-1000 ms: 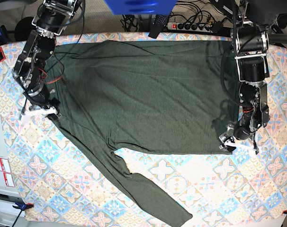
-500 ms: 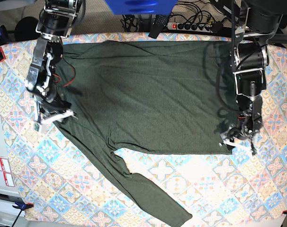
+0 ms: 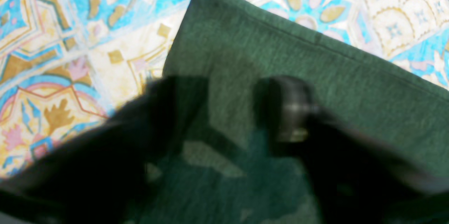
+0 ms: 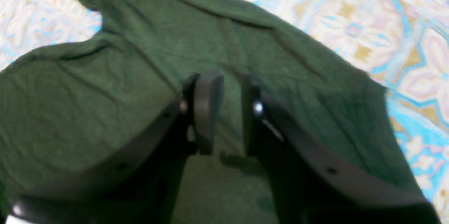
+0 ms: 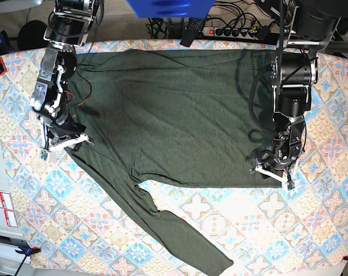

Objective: Fold the T-shirt properly
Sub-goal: 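Move both grippers down along the shirt sides toward the hem, then close both grippers on the shirt's hem corners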

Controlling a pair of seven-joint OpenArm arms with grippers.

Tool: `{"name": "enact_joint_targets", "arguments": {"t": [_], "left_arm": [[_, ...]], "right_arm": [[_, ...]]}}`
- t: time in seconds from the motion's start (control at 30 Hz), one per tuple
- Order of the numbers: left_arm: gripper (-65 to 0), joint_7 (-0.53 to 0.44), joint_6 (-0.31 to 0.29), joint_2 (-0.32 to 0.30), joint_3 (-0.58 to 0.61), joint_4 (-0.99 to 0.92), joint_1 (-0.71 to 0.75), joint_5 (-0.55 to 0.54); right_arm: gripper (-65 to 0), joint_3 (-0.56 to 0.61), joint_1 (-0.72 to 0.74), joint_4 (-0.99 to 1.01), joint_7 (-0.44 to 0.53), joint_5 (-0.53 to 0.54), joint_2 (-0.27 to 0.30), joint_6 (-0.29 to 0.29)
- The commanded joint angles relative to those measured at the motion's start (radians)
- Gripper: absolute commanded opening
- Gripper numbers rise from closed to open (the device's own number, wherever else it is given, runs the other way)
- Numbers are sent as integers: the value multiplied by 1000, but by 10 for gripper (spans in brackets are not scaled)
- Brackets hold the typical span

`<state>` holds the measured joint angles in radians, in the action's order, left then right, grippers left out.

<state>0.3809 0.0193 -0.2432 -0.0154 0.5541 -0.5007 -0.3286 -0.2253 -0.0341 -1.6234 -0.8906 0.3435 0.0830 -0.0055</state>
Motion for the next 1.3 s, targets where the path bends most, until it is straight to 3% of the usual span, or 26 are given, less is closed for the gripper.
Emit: {"name": "enact_joint_targets", "arguments": {"t": [0.0, 0.1, 0.13, 0.53, 0.7, 1.07, 1.27], "left_arm": [[-457, 34, -18, 5, 1, 22, -13, -17], [-638, 36, -18, 5, -5, 74, 15, -17], [-650, 36, -17, 5, -7, 100, 26, -17], [-650, 39, -17, -20, -8, 326, 165, -17], [-650, 39, -17, -32, -8, 482, 264, -19], [-650, 88, -17, -46, -114, 749, 455, -20], [-650, 97, -17, -45, -145, 864, 531, -65]], "right_arm": [[-517, -4, 16, -21, 20, 6, 7, 3], [-517, -4, 16, -18, 20, 6, 7, 3], [-517, -4, 16, -18, 20, 6, 7, 3], [-515, -4, 16, 8, 21, 4, 7, 3], [-514, 2, 99, 58, 21, 4, 14, 3], [-514, 20, 247, 292, 21, 2, 130, 3], [-514, 214, 328, 420, 66, 2, 222, 3]]}}
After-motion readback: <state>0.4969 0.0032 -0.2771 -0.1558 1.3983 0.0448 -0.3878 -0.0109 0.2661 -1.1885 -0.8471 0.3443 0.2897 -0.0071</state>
